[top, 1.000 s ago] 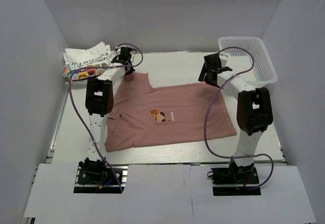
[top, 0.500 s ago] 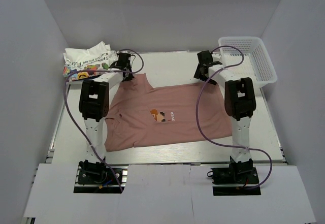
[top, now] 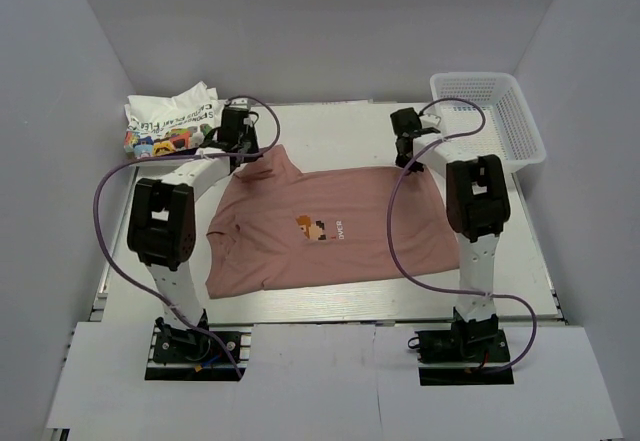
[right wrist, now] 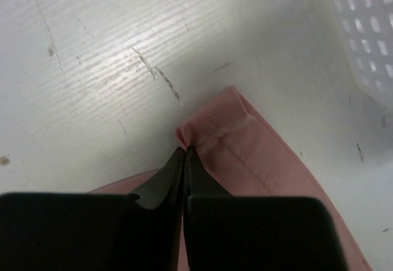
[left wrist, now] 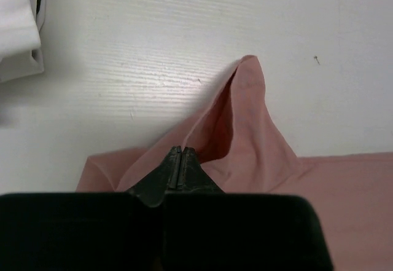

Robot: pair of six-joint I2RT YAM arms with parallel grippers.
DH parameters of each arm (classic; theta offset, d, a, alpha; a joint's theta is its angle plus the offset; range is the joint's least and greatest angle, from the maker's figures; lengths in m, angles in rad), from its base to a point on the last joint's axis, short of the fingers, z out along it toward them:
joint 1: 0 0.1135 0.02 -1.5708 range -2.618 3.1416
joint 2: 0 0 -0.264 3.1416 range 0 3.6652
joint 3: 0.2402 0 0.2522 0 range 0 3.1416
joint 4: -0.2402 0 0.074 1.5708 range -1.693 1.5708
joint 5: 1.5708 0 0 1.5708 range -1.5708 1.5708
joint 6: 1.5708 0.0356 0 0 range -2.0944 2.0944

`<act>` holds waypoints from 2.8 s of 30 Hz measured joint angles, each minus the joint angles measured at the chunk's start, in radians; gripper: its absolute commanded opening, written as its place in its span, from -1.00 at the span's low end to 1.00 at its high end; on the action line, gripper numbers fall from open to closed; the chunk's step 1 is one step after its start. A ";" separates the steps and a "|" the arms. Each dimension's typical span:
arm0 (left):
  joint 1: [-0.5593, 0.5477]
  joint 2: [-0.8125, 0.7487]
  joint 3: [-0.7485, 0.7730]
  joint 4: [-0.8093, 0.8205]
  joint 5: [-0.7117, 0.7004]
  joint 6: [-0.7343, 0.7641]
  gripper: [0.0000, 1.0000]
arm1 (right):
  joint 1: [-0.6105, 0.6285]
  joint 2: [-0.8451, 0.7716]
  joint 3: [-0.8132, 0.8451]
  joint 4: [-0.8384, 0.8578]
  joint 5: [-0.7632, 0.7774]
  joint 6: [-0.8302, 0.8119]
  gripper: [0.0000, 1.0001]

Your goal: Fold and stack the t-shirts

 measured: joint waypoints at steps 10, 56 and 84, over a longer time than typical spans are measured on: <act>-0.009 -0.309 -0.294 -0.007 0.039 -0.139 -1.00 | 0.002 -0.260 -0.297 0.087 -0.005 -0.025 -1.00; -0.039 -0.956 -0.732 -0.578 0.244 -0.500 0.99 | 0.002 -1.179 -1.125 0.158 -0.132 0.102 0.81; -0.258 -0.403 -0.524 -0.105 0.451 -0.292 0.99 | 0.002 -1.286 -1.172 0.161 -0.183 0.074 0.81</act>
